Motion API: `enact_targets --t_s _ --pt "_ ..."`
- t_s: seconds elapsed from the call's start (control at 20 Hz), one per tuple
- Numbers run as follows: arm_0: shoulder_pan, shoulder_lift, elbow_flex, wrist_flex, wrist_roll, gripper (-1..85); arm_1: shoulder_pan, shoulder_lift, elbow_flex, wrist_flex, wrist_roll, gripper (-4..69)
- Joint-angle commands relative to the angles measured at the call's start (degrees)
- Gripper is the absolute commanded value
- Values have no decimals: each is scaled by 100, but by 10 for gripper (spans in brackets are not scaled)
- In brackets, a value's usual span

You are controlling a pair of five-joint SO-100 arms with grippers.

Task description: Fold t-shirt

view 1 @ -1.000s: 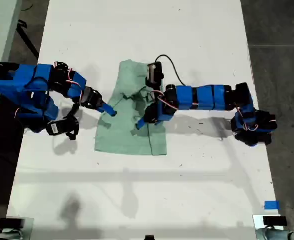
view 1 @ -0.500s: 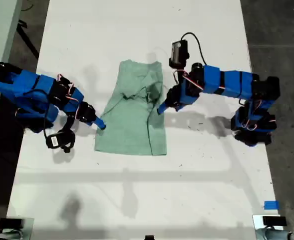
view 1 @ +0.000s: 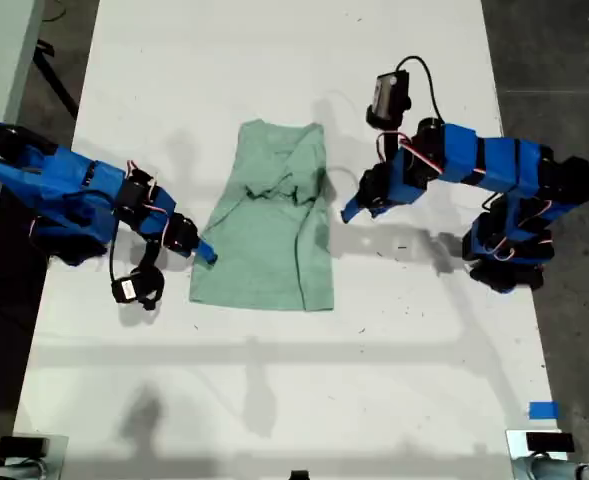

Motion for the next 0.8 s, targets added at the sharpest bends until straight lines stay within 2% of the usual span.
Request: enact_targets --t_s 0.0,0.1,0.15,0.3,0.4,0.5,0.65,0.75 --pt "-202 -562 -185 -360 -123 213 26 413 -18 -281 70 223" --pt "-281 -773 -255 -404 -229 0 18 422 18 -299 88 217" --pt "-264 -712 -255 -387 -290 0 9 439 62 -325 97 215" --pt "-299 -598 -475 220 -387 0 -18 483 202 -431 132 207" --pt "-308 -396 -650 888 -466 0 -18 501 272 -492 141 203" --pt "-360 -255 -976 1881 -659 0 -26 510 308 -519 141 199" --pt "-316 -422 -1626 2452 -853 0 -35 536 396 -580 167 197" --pt "-193 -1230 -2769 3111 -1011 0 -62 580 439 -589 220 197"
